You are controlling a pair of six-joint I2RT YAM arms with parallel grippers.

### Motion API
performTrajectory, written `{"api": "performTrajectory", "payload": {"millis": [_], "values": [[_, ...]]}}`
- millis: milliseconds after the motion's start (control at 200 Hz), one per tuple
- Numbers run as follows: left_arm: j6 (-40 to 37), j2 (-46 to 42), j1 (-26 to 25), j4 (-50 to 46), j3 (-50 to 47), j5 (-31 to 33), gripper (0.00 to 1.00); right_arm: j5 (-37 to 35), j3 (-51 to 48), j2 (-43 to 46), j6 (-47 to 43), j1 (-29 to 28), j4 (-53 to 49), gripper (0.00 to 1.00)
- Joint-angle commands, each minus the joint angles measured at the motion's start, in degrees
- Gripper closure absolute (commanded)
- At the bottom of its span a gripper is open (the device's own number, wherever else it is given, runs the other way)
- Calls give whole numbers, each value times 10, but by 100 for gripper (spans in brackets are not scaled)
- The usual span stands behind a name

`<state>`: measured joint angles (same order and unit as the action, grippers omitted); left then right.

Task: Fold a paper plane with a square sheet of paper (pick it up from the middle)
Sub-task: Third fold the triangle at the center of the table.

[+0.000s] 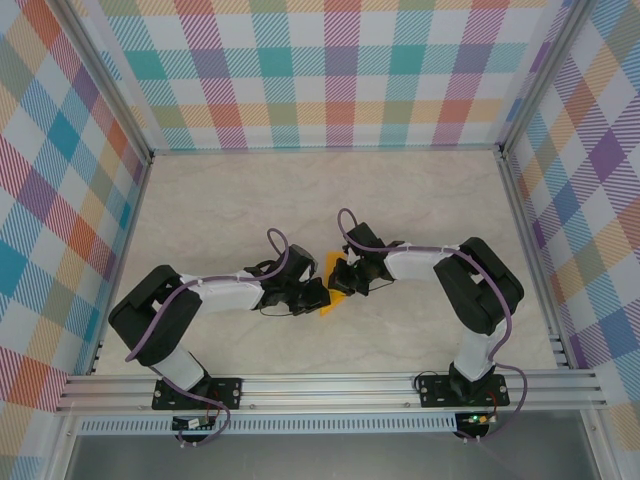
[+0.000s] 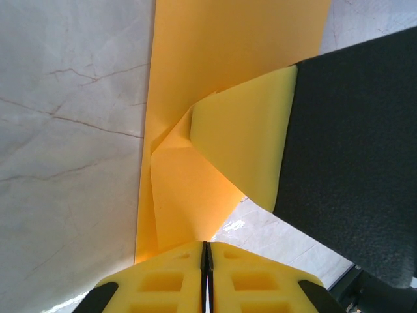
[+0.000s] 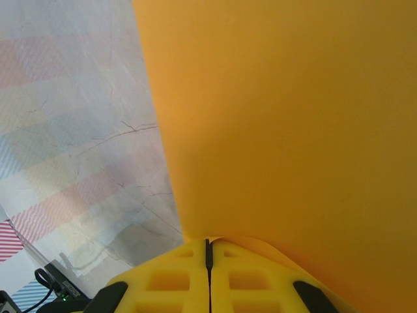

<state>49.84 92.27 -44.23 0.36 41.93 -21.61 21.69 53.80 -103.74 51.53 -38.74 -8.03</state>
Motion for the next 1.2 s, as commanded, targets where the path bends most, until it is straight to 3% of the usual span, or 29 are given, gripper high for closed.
{"api": "performTrajectory", "payload": {"millis": [0, 1195], "values": [[-12, 11, -8, -7, 16, 0, 89, -2, 14, -9, -11, -4, -5, 94], [-18, 22, -8, -56, 30, 34, 90, -22, 14, -16, 0, -3, -5, 94]]}}
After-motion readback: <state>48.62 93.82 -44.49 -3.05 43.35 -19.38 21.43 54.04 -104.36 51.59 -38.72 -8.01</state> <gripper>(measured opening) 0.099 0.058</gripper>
